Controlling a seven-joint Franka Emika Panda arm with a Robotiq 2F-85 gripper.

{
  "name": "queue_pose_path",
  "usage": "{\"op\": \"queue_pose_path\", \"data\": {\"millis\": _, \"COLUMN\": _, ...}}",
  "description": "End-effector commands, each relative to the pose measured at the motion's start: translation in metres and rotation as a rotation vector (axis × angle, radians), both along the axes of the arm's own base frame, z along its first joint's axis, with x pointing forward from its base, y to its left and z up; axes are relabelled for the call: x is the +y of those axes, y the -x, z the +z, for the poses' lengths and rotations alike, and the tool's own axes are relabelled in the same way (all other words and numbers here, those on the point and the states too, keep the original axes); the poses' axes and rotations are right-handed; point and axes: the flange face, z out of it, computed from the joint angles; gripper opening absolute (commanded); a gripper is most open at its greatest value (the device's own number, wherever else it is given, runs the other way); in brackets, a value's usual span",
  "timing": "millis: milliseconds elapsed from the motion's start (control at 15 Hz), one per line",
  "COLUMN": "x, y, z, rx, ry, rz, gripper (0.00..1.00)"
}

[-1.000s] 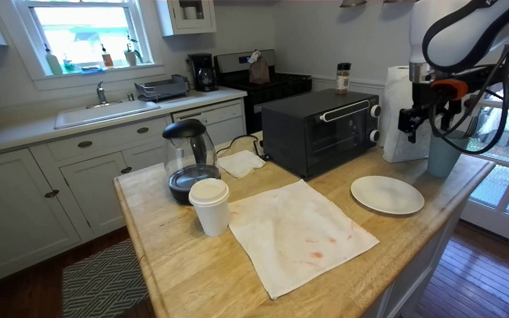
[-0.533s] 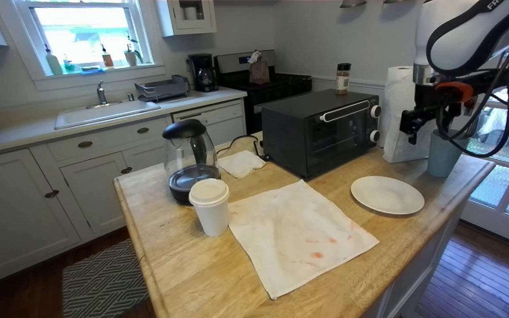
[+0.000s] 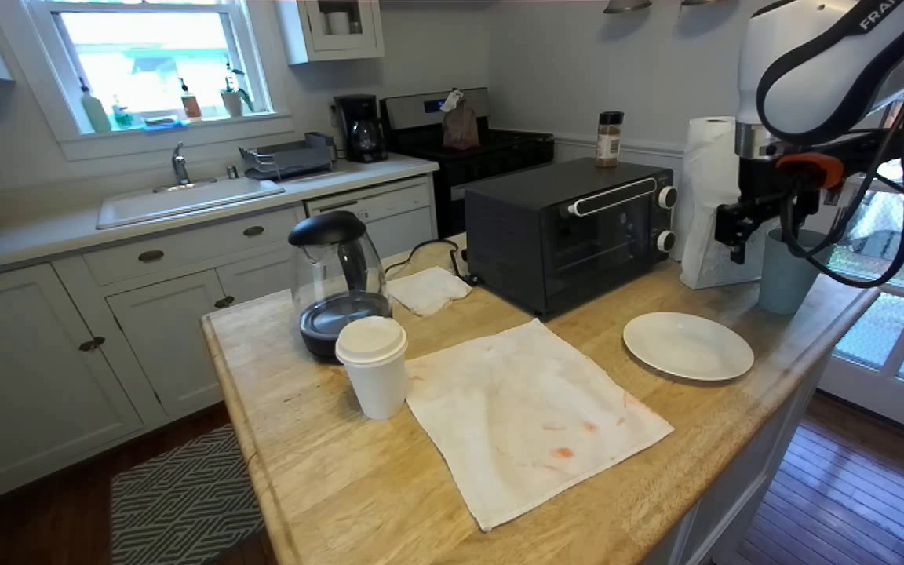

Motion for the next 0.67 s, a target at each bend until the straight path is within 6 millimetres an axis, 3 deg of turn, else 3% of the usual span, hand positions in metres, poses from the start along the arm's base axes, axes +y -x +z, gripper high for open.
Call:
{"op": "queue_pose_path", "data": {"millis": 0, "x": -0.0059, "y": -0.0015, "z": -0.0075, "rx": -0.004, "ry": -0.018, "rz": 0.001, "gripper": 0.69}}
{"op": "queue_pose_path", "data": {"millis": 600, "x": -0.0057, "y": -0.0037, "z": -0.0078, "rx": 0.000, "ry": -0.014, "rz": 0.008, "gripper": 0.05}}
